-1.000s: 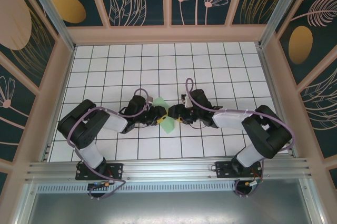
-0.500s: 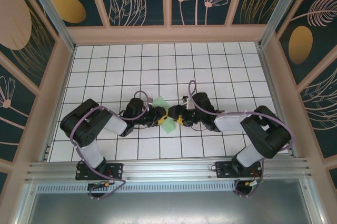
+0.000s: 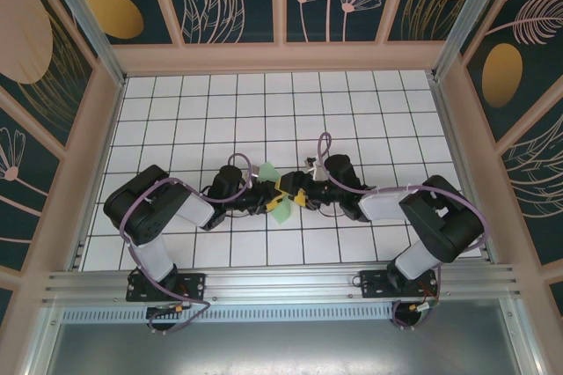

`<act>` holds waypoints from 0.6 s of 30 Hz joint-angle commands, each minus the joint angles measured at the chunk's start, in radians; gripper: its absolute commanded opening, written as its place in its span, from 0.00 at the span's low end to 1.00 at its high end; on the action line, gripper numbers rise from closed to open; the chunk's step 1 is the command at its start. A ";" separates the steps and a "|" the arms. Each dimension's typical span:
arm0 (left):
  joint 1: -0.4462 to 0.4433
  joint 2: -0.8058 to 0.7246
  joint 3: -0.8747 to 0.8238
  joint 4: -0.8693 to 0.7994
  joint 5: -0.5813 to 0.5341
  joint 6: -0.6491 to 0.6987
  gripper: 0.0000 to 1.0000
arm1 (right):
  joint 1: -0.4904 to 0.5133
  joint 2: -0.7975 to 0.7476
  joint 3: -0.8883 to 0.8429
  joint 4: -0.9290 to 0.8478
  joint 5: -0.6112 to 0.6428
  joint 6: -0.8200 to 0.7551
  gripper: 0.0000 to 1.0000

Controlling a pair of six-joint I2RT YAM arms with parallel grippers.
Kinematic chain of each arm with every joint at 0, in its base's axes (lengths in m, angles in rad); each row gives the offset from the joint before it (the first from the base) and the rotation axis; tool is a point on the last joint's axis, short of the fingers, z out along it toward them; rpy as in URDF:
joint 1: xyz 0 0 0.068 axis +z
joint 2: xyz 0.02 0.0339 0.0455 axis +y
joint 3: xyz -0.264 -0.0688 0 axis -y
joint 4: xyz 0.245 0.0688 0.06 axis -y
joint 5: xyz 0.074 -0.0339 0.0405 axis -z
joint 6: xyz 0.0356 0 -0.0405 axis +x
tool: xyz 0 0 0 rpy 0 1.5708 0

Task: Fold a paper plane with a square sheet of paper (pick it up from the middle)

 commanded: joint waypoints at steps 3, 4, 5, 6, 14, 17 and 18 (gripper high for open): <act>-0.010 0.020 0.016 0.036 0.037 0.001 0.34 | -0.006 0.025 0.009 0.050 -0.018 0.011 0.88; -0.010 0.020 0.013 0.027 0.035 0.004 0.33 | -0.006 0.025 0.012 0.046 -0.017 0.011 0.88; -0.011 0.020 0.011 0.023 0.036 0.007 0.33 | -0.006 0.025 0.014 0.046 -0.018 0.010 0.88; -0.011 0.025 0.010 0.023 0.037 0.009 0.31 | -0.006 0.026 0.016 0.045 -0.020 0.009 0.88; -0.013 0.041 0.014 0.034 0.044 0.011 0.23 | -0.006 0.024 0.020 0.038 -0.018 0.008 0.88; -0.013 0.048 0.019 0.045 0.050 0.013 0.18 | -0.006 0.022 0.021 0.033 -0.019 0.005 0.88; -0.014 0.049 0.018 0.051 0.051 0.011 0.16 | -0.006 0.019 0.020 0.027 -0.014 0.004 0.88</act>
